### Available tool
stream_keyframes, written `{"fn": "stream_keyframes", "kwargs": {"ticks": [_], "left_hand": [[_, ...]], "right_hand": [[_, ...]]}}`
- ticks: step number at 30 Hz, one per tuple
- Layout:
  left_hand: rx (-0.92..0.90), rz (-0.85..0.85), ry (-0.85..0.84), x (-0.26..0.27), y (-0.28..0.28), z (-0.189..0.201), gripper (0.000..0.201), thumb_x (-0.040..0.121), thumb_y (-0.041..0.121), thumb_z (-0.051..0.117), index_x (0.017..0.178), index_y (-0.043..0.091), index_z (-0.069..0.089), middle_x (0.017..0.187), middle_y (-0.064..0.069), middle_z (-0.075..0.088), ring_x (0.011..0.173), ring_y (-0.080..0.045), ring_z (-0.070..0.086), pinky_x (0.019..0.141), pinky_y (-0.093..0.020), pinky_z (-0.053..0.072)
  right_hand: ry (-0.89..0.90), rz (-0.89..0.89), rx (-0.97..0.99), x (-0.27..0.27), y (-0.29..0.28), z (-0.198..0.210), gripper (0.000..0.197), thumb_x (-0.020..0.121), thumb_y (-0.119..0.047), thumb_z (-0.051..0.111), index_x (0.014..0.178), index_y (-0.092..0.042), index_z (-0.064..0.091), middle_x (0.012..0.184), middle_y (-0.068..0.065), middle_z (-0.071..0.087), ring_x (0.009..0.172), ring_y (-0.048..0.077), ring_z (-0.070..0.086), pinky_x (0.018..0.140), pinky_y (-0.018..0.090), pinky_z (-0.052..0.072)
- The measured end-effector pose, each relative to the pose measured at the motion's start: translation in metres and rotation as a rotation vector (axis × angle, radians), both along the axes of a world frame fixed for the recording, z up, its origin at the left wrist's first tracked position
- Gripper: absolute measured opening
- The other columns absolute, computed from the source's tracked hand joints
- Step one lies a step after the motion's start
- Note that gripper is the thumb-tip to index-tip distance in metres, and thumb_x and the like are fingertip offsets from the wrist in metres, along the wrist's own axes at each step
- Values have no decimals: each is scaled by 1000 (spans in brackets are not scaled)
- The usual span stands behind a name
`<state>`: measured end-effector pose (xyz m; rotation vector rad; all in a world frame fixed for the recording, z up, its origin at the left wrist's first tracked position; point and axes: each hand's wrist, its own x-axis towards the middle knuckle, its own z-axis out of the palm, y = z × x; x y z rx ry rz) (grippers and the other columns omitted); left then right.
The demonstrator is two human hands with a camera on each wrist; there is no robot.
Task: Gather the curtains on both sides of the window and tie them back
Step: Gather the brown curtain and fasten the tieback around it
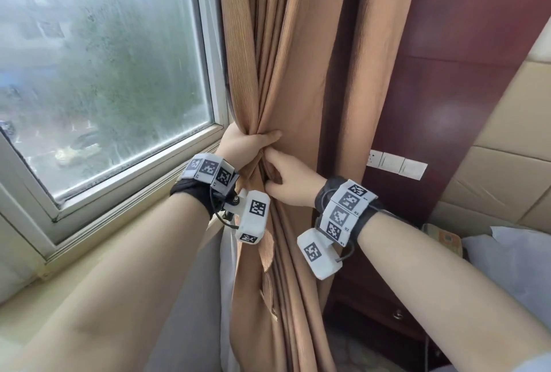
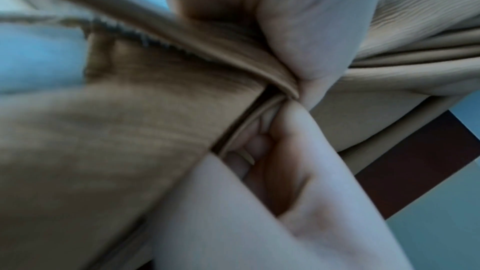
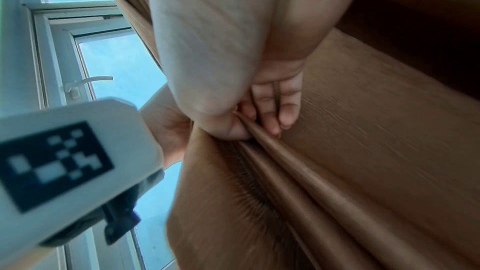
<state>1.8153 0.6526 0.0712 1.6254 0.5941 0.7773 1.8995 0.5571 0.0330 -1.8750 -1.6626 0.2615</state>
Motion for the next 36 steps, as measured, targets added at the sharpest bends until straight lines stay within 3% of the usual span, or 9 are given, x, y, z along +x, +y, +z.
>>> {"fn": "stream_keyframes", "kwargs": {"ticks": [3, 5, 11, 14, 19, 25, 27, 31, 36], "left_hand": [[7, 36, -13, 1, 2, 1, 27, 76, 15, 77, 92, 23, 57, 82, 13, 61, 74, 0, 59, 62, -9, 49], [-11, 50, -2, 1, 4, 0, 32, 74, 19, 79, 98, 23, 59, 90, 8, 64, 84, -8, 62, 76, -20, 51], [-86, 32, -28, -2, 11, -1, 45, 74, 20, 78, 112, 22, 54, 89, 14, 60, 82, -4, 59, 72, -20, 47], [-107, 19, -14, -3, 13, -1, 51, 75, 21, 78, 119, 20, 52, 93, 13, 60, 85, -5, 59, 73, -20, 47], [-126, 15, -15, -5, 16, -2, 46, 78, 19, 75, 116, 21, 50, 88, 15, 57, 76, 1, 56, 56, -9, 44], [-138, 57, -23, -3, 22, -6, 58, 74, 18, 78, 126, 13, 51, 93, 12, 61, 83, -4, 59, 66, -17, 46], [-142, 57, -31, -2, 23, -7, 61, 74, 19, 78, 128, 12, 50, 93, 12, 60, 83, -4, 59, 67, -18, 46], [-143, 66, -47, 0, 25, -8, 60, 75, 19, 78, 128, 13, 49, 92, 13, 59, 81, -2, 58, 64, -15, 45], [-117, 109, -62, 6, 29, -8, 43, 78, 18, 75, 114, 20, 51, 86, 14, 58, 75, 2, 55, 59, -11, 42]], "right_hand": [[53, -36, -12, 15, -7, 4, 12, 72, -9, 61, 77, -13, 50, 69, -6, 51, 66, 13, 47, 61, 22, 39], [127, -128, 47, 30, -10, 2, 3, 70, -12, 59, 72, -13, 57, 66, -2, 54, 64, 14, 48, 63, 27, 42], [132, -564, 233, 84, -22, -16, 2, 80, -11, 58, 82, -12, 58, 85, 0, 59, 76, 17, 56, 72, 29, 47], [132, -810, 261, 106, -25, -21, 22, 80, -20, 62, 98, -10, 53, 108, 7, 50, 90, 22, 53, 79, 32, 42], [115, -1061, 134, 123, -20, -18, 69, 75, -45, 69, 122, -2, 40, 126, 15, 43, 109, 34, 49, 82, 39, 39], [-51, -1099, 34, 124, 0, -13, 77, 74, -57, 64, 123, -4, 37, 129, 16, 42, 114, 35, 46, 87, 46, 41], [-101, -1106, 5, 126, 3, -9, 68, 80, -54, 60, 121, -5, 38, 127, 16, 45, 113, 36, 49, 87, 45, 41], [-166, -1091, 48, 137, -2, -1, 29, 92, -19, 48, 115, -1, 44, 118, 20, 57, 108, 38, 56, 87, 43, 42], [-30, -1105, 177, 135, -20, 1, 23, 93, -13, 41, 105, 2, 52, 110, 25, 62, 102, 41, 58, 78, 39, 43]]}}
